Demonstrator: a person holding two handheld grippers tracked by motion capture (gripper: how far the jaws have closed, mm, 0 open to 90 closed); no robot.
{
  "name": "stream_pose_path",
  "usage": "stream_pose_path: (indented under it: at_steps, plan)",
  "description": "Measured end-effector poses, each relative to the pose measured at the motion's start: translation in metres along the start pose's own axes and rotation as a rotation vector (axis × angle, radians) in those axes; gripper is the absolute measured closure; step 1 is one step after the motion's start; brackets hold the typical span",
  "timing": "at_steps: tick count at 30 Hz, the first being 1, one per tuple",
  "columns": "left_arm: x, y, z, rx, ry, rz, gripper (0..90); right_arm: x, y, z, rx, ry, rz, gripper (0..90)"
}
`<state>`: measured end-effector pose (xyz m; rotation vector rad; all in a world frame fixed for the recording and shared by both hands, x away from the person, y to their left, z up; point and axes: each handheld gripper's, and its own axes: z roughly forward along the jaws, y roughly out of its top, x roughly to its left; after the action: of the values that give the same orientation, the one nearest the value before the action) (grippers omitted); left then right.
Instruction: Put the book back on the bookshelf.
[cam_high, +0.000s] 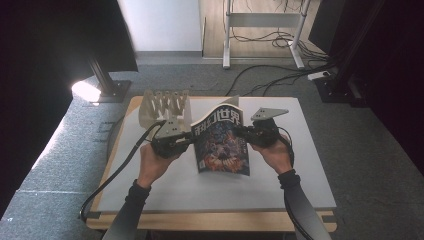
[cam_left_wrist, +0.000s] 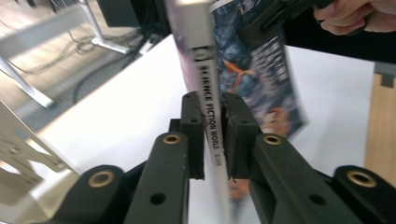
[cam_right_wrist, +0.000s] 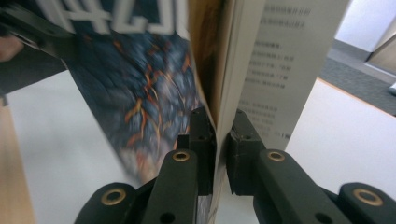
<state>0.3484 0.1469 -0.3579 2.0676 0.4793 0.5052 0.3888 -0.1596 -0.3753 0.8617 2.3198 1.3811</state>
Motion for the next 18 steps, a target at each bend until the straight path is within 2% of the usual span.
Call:
stream_pose_path:
  at_steps: [3,6,9,12,18]
  plan:
    - [-0.004,-0.001,0.002,0.028,0.015,0.032,82.5,-0.004,-0.008,0.005,0.01,-0.005,0.006,80.7]
    - [-0.002,-0.005,0.001,0.024,-0.005,0.02,81.9,-0.006,-0.014,0.006,-0.016,0.011,0.026,80.6]
    - [0.001,-0.005,0.002,0.035,-0.029,0.015,79.0,-0.005,-0.014,0.005,-0.01,0.008,0.007,80.4]
    - [0.006,-0.004,0.005,0.018,-0.064,-0.024,72.4,-0.004,-0.014,0.004,-0.008,0.013,0.002,80.1]
    - [0.011,0.005,0.02,0.047,-0.078,-0.028,67.3,-0.002,-0.015,0.001,-0.003,0.024,-0.009,79.3]
